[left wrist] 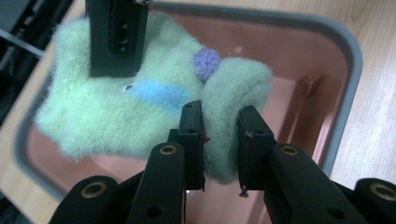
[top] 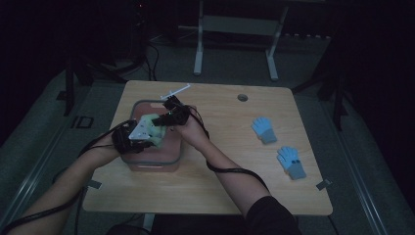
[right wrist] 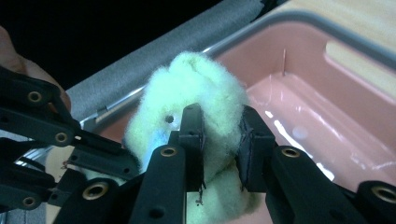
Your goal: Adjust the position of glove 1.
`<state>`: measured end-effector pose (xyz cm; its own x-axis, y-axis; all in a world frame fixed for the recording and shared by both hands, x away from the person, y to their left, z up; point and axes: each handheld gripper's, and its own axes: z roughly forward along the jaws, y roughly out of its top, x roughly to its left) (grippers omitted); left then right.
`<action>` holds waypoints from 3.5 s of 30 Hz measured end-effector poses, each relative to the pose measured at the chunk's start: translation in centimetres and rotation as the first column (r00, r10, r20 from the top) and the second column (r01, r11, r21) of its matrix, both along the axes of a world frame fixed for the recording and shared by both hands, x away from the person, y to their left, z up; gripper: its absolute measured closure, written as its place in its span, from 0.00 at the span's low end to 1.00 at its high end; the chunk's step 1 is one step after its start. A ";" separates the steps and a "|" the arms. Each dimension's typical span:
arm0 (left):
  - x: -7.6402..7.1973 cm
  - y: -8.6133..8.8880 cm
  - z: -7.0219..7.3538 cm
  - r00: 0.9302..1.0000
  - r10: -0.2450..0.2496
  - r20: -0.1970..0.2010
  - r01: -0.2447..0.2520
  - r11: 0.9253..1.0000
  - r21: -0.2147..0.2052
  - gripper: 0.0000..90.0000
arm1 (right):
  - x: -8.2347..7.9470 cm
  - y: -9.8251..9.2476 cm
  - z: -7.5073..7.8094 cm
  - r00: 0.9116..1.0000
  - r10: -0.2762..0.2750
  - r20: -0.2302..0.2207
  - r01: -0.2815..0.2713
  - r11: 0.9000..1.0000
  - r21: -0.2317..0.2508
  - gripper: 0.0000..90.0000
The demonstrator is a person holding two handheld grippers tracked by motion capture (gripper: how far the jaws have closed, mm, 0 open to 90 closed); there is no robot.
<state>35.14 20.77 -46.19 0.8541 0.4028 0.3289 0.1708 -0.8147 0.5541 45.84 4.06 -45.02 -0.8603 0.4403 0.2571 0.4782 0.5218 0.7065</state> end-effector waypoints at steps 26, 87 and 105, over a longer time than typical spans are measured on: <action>4.4 -2.7 -4.1 0.990 -0.016 -0.138 0.033 0.992 0.118 0.83 | 3.0 0.4 -4.3 0.999 -0.024 -0.041 0.015 0.981 -0.192 0.80; 2.1 -9.7 0.4 0.979 0.014 -0.204 -0.060 0.974 -0.221 0.03 | -0.9 -17.6 -1.4 0.989 -0.100 0.113 0.109 0.991 -0.082 0.17; -0.3 -15.1 -0.5 0.975 -0.117 -0.190 0.060 0.957 -0.286 0.03 | -2.9 -24.2 -2.5 0.963 -0.206 0.176 0.220 0.973 -0.067 0.15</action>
